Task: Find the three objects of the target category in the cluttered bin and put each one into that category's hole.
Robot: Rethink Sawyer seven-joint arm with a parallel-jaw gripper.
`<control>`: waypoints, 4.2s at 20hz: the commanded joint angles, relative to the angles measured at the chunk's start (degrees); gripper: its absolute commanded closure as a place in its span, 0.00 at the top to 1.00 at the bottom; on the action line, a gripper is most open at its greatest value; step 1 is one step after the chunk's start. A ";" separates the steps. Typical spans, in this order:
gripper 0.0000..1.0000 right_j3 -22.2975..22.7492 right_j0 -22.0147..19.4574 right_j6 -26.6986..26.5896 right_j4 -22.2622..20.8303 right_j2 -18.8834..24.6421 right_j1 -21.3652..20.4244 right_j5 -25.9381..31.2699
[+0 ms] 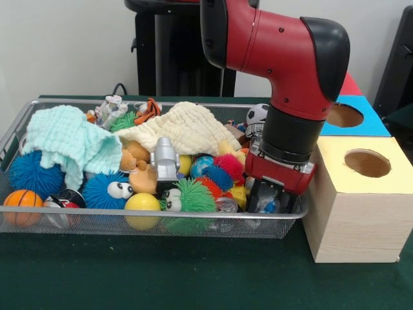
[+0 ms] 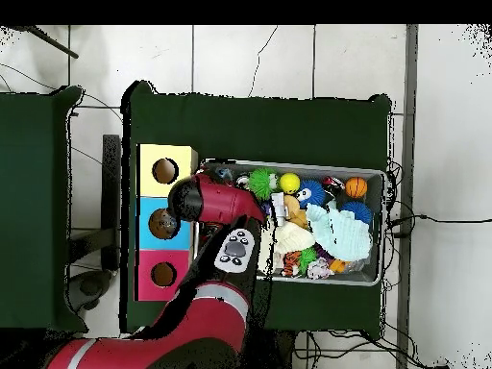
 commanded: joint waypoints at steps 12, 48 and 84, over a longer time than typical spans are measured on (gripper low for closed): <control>0.00 0.00 0.20 8.39 2.42 5.59 11.13 0.41; 0.00 -10.74 -6.32 4.55 1.34 3.76 -4.66 35.68; 0.00 4.52 -0.85 7.22 0.40 3.38 -20.80 39.58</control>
